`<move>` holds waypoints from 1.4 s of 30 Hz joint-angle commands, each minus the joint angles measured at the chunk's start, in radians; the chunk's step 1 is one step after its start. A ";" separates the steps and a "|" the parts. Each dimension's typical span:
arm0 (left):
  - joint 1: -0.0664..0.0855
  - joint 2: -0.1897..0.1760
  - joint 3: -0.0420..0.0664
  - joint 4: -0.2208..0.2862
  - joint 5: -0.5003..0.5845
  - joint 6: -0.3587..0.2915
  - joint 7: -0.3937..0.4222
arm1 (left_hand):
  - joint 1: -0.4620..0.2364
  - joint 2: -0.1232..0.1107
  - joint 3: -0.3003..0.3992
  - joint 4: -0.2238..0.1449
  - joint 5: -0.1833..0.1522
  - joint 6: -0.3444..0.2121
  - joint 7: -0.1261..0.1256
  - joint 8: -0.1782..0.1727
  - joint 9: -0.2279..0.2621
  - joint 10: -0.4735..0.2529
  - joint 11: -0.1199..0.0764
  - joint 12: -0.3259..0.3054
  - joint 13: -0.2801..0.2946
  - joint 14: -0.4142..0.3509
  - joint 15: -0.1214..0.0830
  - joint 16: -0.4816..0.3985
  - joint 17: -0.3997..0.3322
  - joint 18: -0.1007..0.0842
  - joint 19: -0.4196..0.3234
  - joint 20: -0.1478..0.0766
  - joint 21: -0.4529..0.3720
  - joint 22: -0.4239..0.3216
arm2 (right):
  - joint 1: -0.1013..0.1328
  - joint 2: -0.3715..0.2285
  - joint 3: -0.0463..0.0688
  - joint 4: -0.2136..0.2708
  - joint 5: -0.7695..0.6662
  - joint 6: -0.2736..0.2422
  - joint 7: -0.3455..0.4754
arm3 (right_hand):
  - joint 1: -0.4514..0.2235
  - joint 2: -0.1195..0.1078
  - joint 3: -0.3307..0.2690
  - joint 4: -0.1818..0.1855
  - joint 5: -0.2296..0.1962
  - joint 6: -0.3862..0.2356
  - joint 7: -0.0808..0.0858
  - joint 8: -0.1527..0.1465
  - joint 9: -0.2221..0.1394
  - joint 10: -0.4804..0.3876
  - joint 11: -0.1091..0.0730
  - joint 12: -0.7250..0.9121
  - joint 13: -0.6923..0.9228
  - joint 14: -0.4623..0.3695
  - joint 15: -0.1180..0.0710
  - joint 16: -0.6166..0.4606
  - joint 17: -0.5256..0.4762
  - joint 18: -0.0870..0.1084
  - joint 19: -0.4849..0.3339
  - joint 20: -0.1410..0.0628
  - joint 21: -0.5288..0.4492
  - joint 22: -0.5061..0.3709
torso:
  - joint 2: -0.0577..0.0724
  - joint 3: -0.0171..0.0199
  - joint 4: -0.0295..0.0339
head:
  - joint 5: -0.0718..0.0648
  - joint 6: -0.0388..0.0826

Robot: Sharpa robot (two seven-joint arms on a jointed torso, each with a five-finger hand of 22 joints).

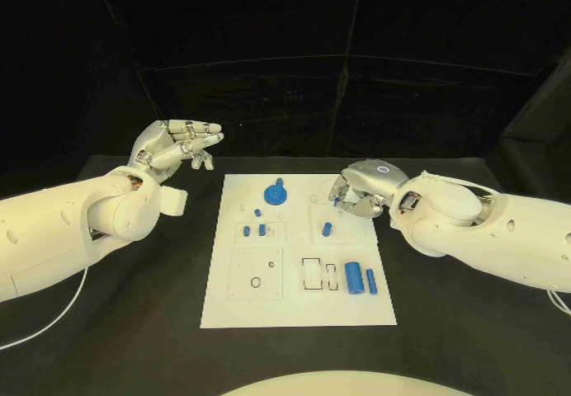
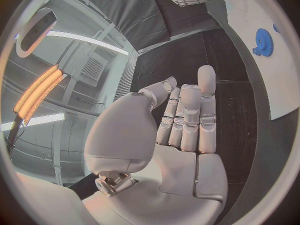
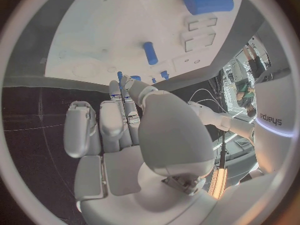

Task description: Assemble the parts on the task board

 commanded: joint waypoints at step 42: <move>0.001 0.026 0.001 0.011 0.010 0.019 0.003 | 0.001 0.009 -0.008 -0.004 0.002 0.001 0.006 0.002 -0.002 0.000 0.005 0.006 -0.001 -0.009 0.002 -0.007 -0.002 0.006 -0.007 -0.002 -0.010 -0.005 | -0.131 0.254 -0.005 -0.003 -0.002 0.085 0.067 | -0.012 -0.003 0.007 -0.007 0.009 -0.002 0.009 -0.013 -0.003 -0.002 0.004 -0.014 0.000 0.024 -0.004 0.005 -0.007 -0.020 0.001 0.001 0.005 0.036 | 0.002 0.0009 -0.0003 | 0.100 -0.040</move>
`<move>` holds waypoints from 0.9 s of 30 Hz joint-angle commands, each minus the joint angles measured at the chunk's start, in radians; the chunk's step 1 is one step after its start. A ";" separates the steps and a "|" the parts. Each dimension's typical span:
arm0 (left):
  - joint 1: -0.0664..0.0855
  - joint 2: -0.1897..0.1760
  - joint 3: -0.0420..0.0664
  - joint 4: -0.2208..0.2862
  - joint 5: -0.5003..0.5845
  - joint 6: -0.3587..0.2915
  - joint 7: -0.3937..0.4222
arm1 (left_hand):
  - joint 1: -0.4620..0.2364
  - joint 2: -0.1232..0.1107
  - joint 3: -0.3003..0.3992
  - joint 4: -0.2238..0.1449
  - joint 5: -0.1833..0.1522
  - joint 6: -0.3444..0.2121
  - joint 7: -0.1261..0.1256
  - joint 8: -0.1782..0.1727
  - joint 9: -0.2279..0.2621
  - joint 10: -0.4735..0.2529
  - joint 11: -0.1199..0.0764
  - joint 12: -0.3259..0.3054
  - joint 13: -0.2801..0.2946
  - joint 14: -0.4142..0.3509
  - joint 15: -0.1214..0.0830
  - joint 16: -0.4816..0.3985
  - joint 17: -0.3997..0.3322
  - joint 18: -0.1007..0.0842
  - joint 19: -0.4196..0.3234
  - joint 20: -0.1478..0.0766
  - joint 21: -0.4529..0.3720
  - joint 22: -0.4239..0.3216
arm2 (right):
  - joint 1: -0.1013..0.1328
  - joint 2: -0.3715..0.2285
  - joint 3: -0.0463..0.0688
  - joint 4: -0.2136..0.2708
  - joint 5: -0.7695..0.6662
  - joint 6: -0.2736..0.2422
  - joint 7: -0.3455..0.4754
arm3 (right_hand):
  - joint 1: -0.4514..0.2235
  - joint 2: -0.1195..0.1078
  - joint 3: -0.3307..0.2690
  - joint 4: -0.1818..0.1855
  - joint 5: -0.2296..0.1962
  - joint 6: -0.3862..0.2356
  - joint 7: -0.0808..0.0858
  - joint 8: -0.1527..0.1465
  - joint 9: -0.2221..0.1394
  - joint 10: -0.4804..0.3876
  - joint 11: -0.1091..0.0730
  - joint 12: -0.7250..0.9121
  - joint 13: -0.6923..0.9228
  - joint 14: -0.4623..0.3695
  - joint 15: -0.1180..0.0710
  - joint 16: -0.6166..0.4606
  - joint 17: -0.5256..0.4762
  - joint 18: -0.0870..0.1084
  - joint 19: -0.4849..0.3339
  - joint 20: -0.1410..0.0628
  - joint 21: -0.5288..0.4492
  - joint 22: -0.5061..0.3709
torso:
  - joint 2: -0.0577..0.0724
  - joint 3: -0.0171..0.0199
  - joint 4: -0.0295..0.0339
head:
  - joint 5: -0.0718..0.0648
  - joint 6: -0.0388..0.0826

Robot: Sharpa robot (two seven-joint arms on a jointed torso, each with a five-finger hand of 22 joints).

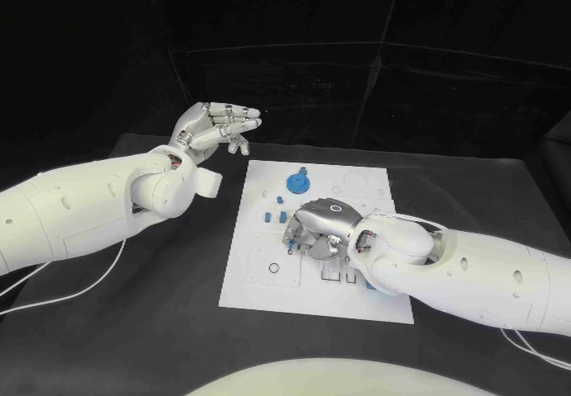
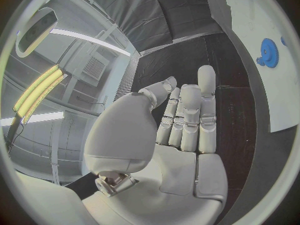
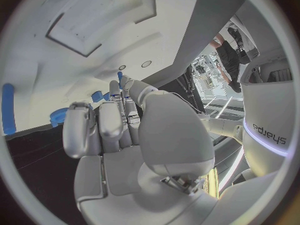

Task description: Assemble the parts on the task board

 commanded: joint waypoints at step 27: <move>0.000 0.004 0.000 -0.007 0.006 0.021 -0.002 | -0.001 0.008 -0.009 -0.001 0.002 -0.002 0.007 0.001 -0.002 -0.004 0.006 0.006 -0.001 -0.006 0.000 -0.004 -0.003 0.006 -0.007 -0.002 -0.009 -0.003 | -0.003 0.009 -0.005 -0.004 -0.049 0.052 -0.017 | -0.013 0.000 -0.001 0.000 0.002 0.000 0.005 -0.004 0.001 -0.003 0.005 -0.009 0.001 0.023 -0.003 0.005 -0.003 -0.019 0.000 0.002 0.004 0.036 | -0.001 -0.0002 -0.0002 | 0.007 -0.009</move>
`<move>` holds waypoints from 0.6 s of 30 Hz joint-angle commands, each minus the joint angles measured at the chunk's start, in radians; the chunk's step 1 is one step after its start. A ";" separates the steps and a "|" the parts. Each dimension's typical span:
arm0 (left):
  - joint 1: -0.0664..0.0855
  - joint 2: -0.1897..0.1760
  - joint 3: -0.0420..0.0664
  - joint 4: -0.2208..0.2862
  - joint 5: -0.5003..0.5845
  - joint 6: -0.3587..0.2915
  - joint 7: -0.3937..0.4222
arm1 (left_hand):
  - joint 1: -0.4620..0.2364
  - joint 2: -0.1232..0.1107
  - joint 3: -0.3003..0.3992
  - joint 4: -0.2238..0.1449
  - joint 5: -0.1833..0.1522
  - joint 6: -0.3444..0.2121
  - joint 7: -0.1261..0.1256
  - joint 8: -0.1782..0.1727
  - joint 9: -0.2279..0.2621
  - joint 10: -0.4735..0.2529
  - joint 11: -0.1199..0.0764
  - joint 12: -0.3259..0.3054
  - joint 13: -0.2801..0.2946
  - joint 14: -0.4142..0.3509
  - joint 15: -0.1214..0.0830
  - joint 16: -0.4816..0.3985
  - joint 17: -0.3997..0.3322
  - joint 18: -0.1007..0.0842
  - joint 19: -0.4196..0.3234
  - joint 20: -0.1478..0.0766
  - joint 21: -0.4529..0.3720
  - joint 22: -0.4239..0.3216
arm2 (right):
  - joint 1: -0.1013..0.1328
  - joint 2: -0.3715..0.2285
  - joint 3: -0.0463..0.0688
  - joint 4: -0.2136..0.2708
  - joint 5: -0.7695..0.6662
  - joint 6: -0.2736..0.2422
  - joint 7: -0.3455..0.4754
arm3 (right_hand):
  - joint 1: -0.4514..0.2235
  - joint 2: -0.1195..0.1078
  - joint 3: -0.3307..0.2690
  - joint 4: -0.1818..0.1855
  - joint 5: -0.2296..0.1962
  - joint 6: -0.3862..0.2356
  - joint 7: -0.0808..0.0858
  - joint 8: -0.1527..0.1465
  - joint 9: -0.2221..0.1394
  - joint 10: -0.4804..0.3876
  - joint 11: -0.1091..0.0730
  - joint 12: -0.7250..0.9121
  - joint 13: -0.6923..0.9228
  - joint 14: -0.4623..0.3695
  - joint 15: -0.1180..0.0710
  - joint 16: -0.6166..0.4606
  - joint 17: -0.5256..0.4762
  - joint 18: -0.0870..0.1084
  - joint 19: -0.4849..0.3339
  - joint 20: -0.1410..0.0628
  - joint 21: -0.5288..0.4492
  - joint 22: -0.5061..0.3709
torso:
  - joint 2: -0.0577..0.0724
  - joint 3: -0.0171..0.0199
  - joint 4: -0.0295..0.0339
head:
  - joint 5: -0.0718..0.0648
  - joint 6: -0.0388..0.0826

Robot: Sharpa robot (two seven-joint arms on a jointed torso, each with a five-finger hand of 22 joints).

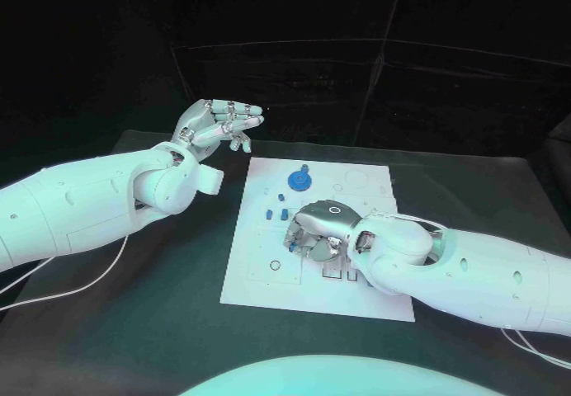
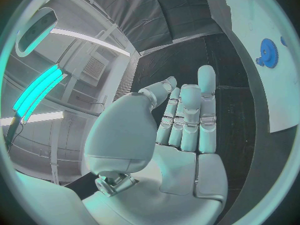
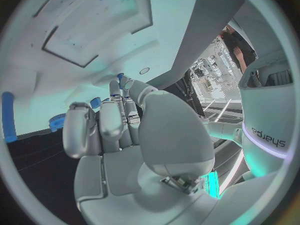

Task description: Assemble the parts on the task board

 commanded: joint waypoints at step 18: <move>0.001 -0.002 0.001 0.002 0.005 0.019 -0.004 | -0.002 0.009 -0.007 0.001 0.002 -0.004 0.007 0.000 -0.001 -0.005 0.006 0.006 -0.001 -0.007 0.000 -0.004 -0.002 0.006 -0.007 -0.001 -0.005 -0.002 | 0.000 0.002 -0.033 0.003 -0.054 0.025 -0.050 | -0.075 -0.048 -0.042 0.023 0.016 -0.064 0.028 -0.023 -0.013 -0.092 0.034 -0.063 -0.011 0.012 0.020 -0.001 -0.030 -0.012 -0.029 0.020 -0.016 0.007 | 0.000 -0.0005 0.0002 | 0.001 -0.003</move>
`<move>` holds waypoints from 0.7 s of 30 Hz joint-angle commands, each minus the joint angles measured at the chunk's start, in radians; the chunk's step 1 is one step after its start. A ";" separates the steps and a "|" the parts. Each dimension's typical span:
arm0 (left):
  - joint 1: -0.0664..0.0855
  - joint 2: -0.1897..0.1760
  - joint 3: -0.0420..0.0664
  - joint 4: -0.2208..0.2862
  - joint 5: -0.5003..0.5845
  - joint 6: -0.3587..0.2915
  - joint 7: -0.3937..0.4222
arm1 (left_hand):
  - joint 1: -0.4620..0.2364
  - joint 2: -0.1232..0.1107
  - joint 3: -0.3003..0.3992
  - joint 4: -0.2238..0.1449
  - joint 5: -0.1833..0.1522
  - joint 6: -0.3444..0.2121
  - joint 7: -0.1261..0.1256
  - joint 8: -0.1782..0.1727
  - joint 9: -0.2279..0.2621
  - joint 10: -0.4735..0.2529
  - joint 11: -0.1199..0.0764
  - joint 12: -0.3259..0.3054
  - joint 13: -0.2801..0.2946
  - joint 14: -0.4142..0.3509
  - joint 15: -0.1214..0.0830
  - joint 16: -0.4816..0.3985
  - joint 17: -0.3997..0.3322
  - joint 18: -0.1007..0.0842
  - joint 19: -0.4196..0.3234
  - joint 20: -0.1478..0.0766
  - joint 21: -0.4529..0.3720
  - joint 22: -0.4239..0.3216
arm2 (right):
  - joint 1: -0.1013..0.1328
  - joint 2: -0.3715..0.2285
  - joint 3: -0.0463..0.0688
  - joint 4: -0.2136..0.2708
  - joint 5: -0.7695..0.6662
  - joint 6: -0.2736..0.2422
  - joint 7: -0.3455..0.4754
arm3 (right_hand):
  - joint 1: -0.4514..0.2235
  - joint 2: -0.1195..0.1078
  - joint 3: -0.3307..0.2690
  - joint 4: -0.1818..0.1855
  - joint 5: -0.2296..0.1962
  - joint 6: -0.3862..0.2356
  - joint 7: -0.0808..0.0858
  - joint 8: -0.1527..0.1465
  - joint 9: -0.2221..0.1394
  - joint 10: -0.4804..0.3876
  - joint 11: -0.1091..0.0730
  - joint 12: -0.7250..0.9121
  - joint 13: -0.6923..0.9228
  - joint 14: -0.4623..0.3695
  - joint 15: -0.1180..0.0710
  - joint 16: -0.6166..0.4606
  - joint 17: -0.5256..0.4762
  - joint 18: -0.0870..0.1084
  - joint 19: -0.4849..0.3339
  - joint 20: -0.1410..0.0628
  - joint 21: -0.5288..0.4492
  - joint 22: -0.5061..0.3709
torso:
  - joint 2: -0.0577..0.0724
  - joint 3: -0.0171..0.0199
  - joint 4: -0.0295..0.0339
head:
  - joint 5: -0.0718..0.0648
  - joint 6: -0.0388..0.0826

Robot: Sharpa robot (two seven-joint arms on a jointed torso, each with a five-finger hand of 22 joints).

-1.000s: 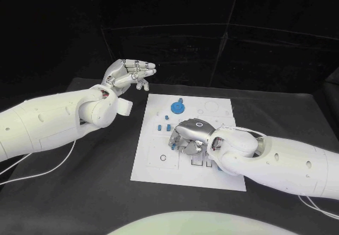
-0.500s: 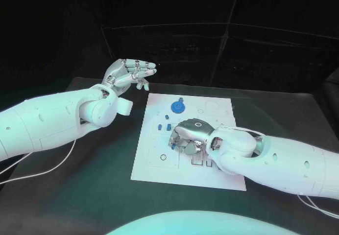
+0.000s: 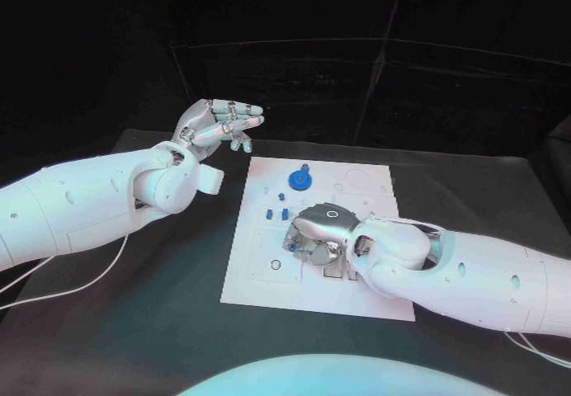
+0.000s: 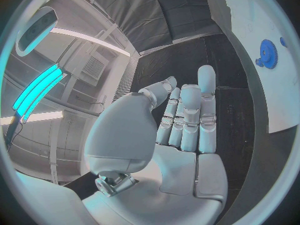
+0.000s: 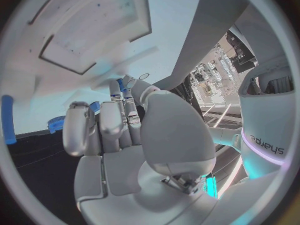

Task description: Assemble the parts on the task board

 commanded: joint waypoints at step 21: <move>0.001 -0.003 0.001 -0.007 0.005 0.016 0.000 | -0.002 0.009 -0.007 0.001 0.002 -0.003 0.007 0.000 -0.001 -0.001 0.003 0.006 -0.001 -0.007 0.000 -0.004 -0.002 0.006 -0.007 -0.001 -0.005 -0.002 | 0.002 -0.125 0.004 0.115 0.055 -0.187 0.008 | -0.013 -0.018 -0.044 0.012 0.001 -0.076 0.019 -0.001 -0.003 -0.103 0.024 -0.010 -0.002 -0.010 0.025 -0.043 -0.086 0.007 -0.064 0.022 -0.061 -0.062 | -0.002 0.0001 -0.0017 | -0.014 0.013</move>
